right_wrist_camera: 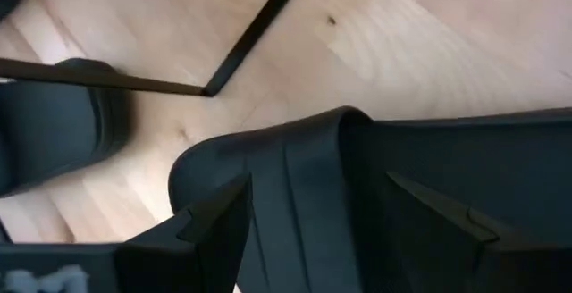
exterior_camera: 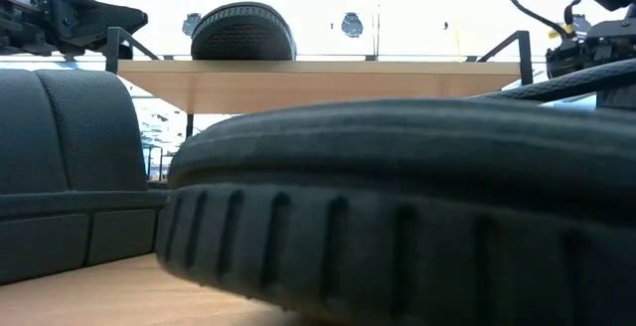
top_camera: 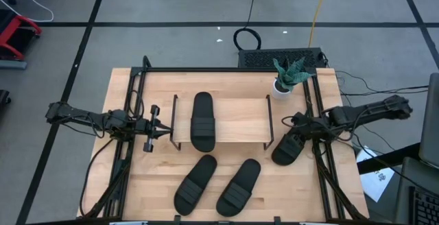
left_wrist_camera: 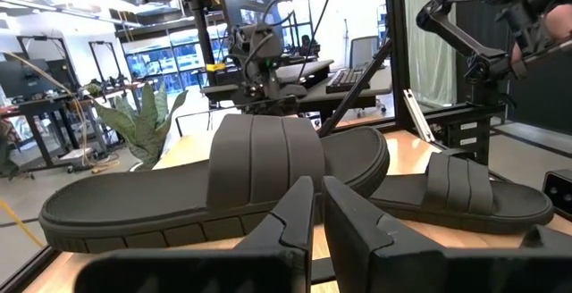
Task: Pick and place slides into the shelf
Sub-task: Put the top black slide on the shelf
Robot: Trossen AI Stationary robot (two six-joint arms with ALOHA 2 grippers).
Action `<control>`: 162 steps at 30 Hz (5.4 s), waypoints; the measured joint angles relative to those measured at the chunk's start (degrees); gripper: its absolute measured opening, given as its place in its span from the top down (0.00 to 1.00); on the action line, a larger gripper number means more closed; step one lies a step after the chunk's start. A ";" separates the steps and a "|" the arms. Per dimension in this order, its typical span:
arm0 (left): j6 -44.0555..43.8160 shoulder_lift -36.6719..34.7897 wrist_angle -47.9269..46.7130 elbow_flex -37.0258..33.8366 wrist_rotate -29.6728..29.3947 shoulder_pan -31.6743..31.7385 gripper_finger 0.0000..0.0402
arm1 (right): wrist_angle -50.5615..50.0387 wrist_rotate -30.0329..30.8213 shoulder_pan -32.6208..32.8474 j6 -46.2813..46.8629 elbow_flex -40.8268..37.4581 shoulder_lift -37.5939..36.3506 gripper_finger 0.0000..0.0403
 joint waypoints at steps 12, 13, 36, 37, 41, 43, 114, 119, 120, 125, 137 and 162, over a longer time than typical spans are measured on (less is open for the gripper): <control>0.04 0.00 0.02 0.01 0.00 -0.01 0.92 | 1.17 -8.03 -0.52 -1.78 -0.30 3.15 0.42; 0.04 0.00 0.01 0.02 0.00 0.00 0.92 | 1.48 -8.27 -0.52 -1.83 -0.32 3.49 0.42; -0.20 -0.01 0.22 0.02 0.00 0.00 0.92 | 18.22 -12.79 -0.54 -5.59 -8.21 8.56 0.63; -0.23 -0.01 0.28 0.02 0.00 0.00 0.92 | 18.99 -13.43 -0.54 -5.86 -8.25 8.03 0.70; -0.25 0.00 0.39 0.02 0.00 0.00 0.92 | 19.58 -15.68 -0.52 -6.74 -8.25 6.06 0.95; -0.29 0.00 0.39 0.02 0.00 -0.01 0.92 | 19.65 -15.71 -0.51 -6.54 -8.25 5.17 0.96; -1.95 -0.01 -0.08 0.02 -0.02 0.00 0.92 | -16.19 -8.56 -15.17 -82.75 76.84 45.51 0.99; -1.25 0.00 -1.18 0.02 -0.04 -0.02 0.92 | -26.16 -12.10 -19.75 -81.33 88.55 54.17 0.99; -0.78 0.00 -1.32 0.02 -0.08 0.00 0.92 | -28.31 -14.24 -20.50 -81.18 90.54 55.79 0.99; -0.46 0.00 -1.45 0.02 -0.09 -0.01 0.92 | -34.67 -29.88 -23.53 -80.13 94.54 61.73 0.99; -0.42 0.00 -1.53 0.02 -0.09 0.00 0.92 | -37.83 -40.32 -26.56 -76.67 94.52 71.01 0.99; -0.46 0.00 -1.53 0.02 -0.02 -0.02 0.92 | -37.89 -43.96 -25.51 -76.86 93.25 79.63 0.99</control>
